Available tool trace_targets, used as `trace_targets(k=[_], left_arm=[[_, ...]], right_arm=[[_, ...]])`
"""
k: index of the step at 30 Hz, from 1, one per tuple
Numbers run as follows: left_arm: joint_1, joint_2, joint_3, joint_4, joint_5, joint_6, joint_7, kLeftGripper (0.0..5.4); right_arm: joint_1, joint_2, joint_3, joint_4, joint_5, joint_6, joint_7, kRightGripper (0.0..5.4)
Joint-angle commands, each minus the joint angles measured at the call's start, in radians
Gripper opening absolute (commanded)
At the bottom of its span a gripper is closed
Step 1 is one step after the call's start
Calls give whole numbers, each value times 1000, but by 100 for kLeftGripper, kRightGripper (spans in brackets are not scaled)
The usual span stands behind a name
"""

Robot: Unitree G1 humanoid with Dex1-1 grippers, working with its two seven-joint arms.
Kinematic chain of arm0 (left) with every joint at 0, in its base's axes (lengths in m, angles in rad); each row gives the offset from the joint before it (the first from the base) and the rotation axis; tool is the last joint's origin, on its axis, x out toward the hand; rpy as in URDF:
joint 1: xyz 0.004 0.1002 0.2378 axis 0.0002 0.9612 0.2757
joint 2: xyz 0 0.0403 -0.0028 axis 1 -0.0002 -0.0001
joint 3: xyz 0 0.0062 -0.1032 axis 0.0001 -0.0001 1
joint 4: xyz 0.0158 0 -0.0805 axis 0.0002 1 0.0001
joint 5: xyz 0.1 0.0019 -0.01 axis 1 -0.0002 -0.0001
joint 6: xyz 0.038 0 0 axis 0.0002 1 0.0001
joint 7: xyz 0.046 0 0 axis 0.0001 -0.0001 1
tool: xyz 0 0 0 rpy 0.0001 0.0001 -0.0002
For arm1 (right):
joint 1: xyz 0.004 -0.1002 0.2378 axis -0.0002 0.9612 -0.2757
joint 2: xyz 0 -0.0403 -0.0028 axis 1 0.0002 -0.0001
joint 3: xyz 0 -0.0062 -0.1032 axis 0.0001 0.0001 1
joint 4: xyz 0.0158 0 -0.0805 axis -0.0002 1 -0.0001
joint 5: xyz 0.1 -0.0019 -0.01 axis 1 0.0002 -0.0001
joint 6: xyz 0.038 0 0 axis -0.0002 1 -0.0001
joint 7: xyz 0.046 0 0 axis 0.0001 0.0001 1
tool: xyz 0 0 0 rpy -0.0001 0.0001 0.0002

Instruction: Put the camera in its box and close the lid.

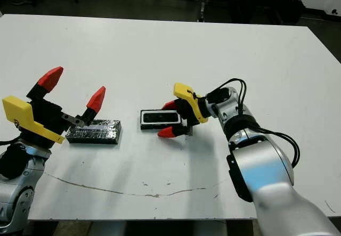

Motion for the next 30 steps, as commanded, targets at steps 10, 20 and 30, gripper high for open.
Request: trace_targets(k=[10,20,30], left_arm=[[9,15,-11,-25,18,25,-4,540],[-119,225,23,80,-86,106,-264,540],[-356,453,-87,363,-81,100,-685,540]], right_arm=[[283,-224,-279,-697,327,366,-29,539],[947,12,-541,-1493,477,527,-645,471],[1270,96,-446,-1756,484,491,-875,330]])
